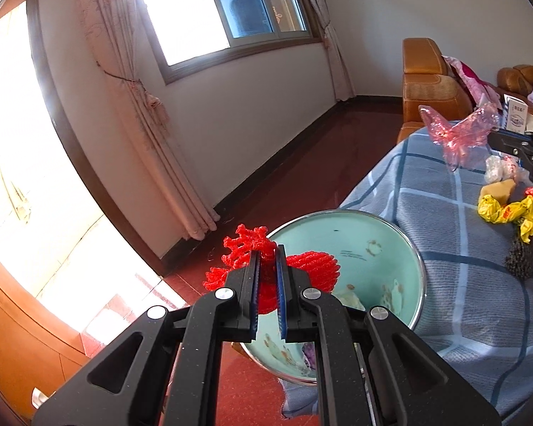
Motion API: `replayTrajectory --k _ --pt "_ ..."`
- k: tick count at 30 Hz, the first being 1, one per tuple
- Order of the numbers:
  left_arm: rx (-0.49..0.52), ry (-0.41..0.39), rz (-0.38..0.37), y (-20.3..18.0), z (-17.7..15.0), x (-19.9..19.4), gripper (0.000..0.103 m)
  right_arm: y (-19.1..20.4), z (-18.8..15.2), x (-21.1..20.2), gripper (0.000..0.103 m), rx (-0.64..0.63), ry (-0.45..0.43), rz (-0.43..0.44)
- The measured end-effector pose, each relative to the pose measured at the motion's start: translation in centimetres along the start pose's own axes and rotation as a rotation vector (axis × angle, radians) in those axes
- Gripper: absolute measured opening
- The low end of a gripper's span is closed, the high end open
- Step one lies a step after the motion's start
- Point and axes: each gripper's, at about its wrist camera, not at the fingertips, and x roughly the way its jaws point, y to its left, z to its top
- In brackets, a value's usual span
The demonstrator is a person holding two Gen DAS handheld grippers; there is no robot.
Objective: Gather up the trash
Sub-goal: 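Carry the red mesh bag and pink plastic bag over the green bin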
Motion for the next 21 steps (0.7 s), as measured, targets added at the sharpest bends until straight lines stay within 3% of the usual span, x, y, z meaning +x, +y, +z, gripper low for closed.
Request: replayTrajectory --k 9,21 --pt "-0.012 -0.005 0.043 0.9 -0.5 0.4 0.008 3.3 0.7 2.0 0.002 -0.078 -0.004 0.056" --pt "-0.022 0.005 0.064 1.3 -0.8 1.0 0.008 4.9 0.8 3.7 0.002 -0.14 0.008 0.096"
